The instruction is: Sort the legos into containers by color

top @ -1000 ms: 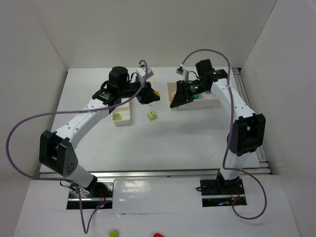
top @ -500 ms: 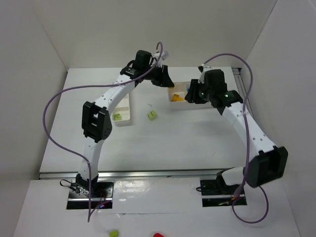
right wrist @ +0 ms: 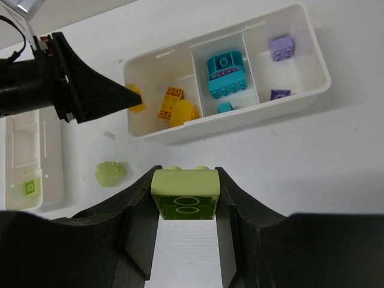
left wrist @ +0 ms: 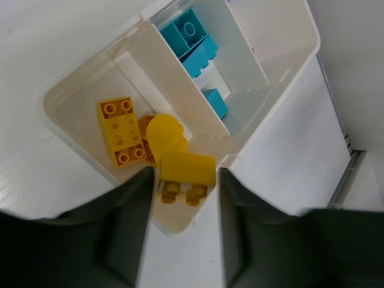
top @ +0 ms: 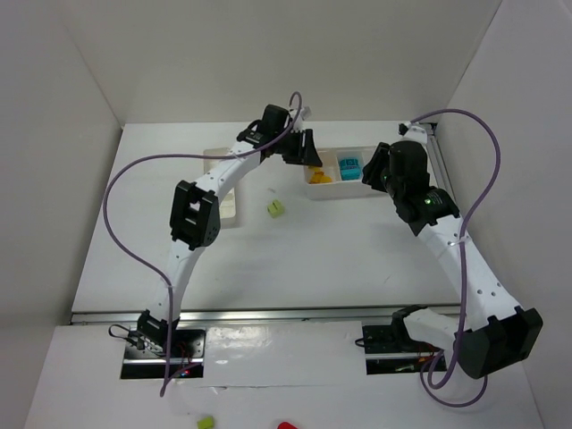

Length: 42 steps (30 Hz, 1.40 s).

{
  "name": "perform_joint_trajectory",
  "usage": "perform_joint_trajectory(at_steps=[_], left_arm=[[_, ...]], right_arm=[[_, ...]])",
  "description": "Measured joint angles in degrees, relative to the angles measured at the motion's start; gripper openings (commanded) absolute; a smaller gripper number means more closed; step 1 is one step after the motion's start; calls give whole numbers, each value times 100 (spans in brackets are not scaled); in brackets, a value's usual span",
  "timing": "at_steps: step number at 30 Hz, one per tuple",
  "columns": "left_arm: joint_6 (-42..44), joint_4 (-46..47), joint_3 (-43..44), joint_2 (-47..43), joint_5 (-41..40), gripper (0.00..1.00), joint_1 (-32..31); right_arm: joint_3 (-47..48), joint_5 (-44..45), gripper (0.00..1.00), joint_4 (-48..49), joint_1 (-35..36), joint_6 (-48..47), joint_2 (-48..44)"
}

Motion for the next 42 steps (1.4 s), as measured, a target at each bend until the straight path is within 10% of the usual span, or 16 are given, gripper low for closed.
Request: perform_joint_trajectory(at_steps=[2,16,25,35,38,39,42], left_arm=[[-46,13,0,46,-44,100,-24],[-127,136,-1119,-1161,-133,100,168],[-289,-63,-3832,-4538,-938,100,2334],[-236,-1392,-4157,-5001,-1604,100,3560],[-234,-1539,-4249,-5001,-1574,100,3567],[-234,-1572,-4277,-5001,-1554,100,3567],[-227,-1657,-4299,-5001,-1475,100,3556]], right_arm=[[0,7,2,0,0,11,0],[129,-1104,2,422,442,-352,1150],[1123,-1814,2,984,2124,-949,3117],[3366,-2085,14,1460,3008,-1318,5486],[3836,-2052,39,1436,3097,-1353,6063],[3998,-2031,65,1388,3112,-1364,6240],[4354,-1899,82,1307,3163,-1379,6614]])
